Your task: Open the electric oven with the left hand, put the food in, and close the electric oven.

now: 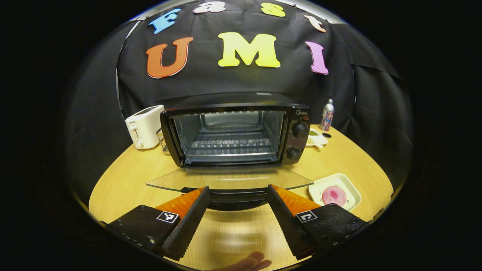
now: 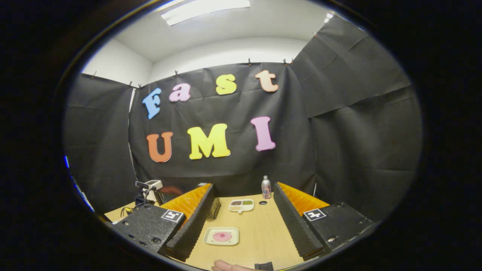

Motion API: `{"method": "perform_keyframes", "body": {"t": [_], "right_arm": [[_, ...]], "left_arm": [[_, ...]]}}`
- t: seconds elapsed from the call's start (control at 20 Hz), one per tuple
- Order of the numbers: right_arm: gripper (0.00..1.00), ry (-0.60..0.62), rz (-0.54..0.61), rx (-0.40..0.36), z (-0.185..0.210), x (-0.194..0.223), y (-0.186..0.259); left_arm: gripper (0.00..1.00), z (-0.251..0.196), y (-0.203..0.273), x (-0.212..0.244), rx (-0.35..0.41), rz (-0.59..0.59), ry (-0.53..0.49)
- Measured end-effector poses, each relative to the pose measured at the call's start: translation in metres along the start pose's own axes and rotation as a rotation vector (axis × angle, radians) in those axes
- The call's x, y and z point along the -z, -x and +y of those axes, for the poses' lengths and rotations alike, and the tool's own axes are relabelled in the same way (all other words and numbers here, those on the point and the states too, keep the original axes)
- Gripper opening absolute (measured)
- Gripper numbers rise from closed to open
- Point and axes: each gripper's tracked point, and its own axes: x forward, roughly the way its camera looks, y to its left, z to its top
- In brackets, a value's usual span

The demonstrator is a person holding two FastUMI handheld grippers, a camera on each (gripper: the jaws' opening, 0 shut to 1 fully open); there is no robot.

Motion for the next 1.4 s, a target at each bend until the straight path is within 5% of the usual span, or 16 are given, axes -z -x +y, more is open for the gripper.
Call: {"method": "perform_keyframes", "body": {"t": [0.35,0.75,1.1,1.4], "right_arm": [[0.96,0.032,0.107,-0.022,0.021,0.032,-0.016],[0.97,0.073,0.324,-0.021,0.022,0.083,-0.063],[0.97,0.088,0.618,0.014,0.0,0.172,-0.117],[0.97,-0.008,0.835,0.028,-0.002,0.242,-0.149]], "left_arm": [[0.96,-0.004,-0.014,0.071,0.003,0.148,0.003],[0.97,-0.002,0.002,0.047,-0.01,0.041,0.011],[0.96,0.021,0.128,-0.024,-0.087,-0.229,0.015],[0.96,0.02,0.236,-0.064,-0.048,-0.429,0.013]]}}
